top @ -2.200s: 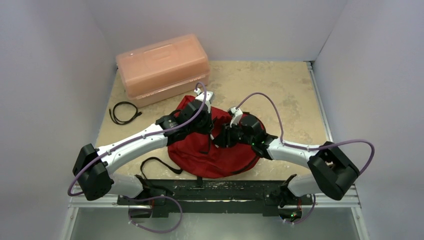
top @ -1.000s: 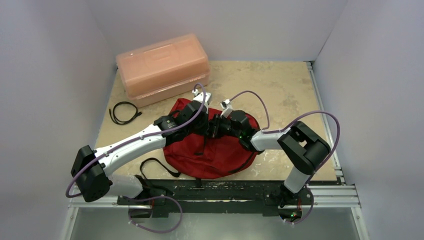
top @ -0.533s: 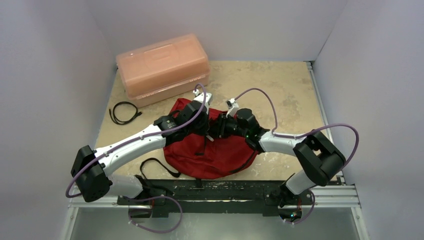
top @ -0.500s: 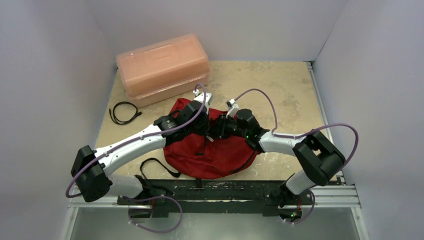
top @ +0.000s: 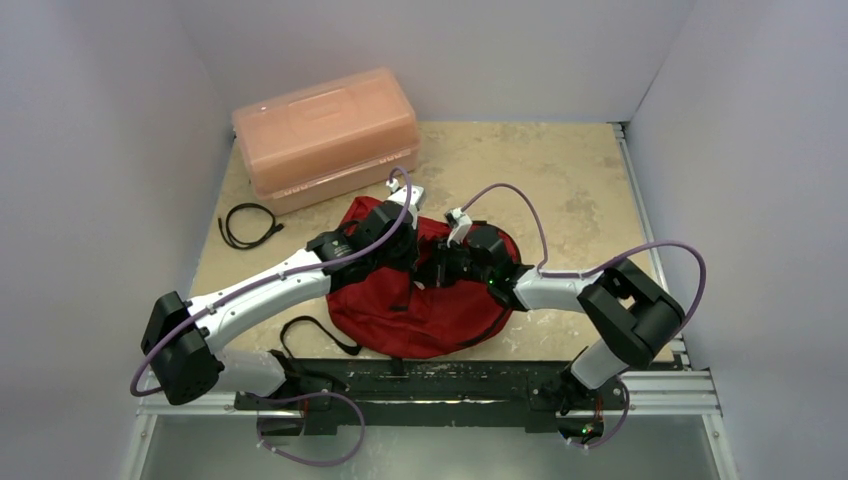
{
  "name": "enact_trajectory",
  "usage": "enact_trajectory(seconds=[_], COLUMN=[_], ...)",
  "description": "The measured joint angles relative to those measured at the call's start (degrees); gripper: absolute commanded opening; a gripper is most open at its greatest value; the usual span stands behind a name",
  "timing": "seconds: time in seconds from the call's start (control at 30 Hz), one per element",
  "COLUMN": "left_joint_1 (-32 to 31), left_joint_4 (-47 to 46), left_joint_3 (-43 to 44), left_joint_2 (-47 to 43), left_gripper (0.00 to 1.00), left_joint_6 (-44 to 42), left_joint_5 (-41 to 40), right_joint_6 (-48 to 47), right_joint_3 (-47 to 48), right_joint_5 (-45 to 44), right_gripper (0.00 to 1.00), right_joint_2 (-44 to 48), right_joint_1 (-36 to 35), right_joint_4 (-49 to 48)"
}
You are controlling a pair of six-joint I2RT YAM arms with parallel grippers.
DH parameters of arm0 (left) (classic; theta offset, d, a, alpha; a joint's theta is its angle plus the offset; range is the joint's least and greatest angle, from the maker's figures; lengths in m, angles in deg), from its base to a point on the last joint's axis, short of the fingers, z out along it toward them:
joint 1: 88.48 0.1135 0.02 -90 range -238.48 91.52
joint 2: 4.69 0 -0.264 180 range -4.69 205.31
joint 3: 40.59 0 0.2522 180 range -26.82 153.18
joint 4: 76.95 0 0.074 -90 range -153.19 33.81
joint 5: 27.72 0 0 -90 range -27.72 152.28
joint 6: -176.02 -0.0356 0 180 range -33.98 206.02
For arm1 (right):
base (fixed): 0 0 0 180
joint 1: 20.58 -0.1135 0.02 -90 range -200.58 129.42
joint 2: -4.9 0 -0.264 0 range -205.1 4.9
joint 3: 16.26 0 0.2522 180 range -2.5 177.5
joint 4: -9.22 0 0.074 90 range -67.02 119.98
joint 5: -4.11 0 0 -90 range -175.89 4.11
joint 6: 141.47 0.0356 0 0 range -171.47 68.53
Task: Pack the student bag
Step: Adjust the stationery in the student bag.
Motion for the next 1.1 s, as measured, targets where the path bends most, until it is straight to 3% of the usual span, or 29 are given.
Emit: enact_trajectory(seconds=[0.2, 0.43, 0.7, 0.93, 1.1], left_joint_1=[0.0, 0.2, 1.1, 1.1, 1.8], left_joint_4=[0.4, 0.9, 2.3, 1.9, 2.0], left_joint_3=[0.0, 0.0, -0.2, -0.2, -0.2], left_joint_2=[-0.5, -4.3, -4.5, -4.5, -4.5], left_gripper=[0.0, 0.0, 0.0, 0.0, 0.29], left_joint_6=[-0.1, -2.6, -3.7, -3.4, -3.0], left_joint_5=[0.2, 0.6, 0.7, 0.9, 1.1], right_joint_6=[4.4, 13.0, 10.0, 3.7, 1.0], right_joint_3=[1.2, 5.8, 6.4, 5.1, 2.2], right_joint_5=[3.2, 8.0, 7.8, 3.5, 1.7], right_gripper=[0.0, 0.01, 0.18, 0.51, 0.63], right_joint_2=[0.0, -4.7, -12.0, -6.7, 2.7], right_joint_1=[-0.1, -0.3, -2.3, -2.3, -1.8], right_joint_4=[-0.3, -8.0, -16.4, -7.3, 4.0])
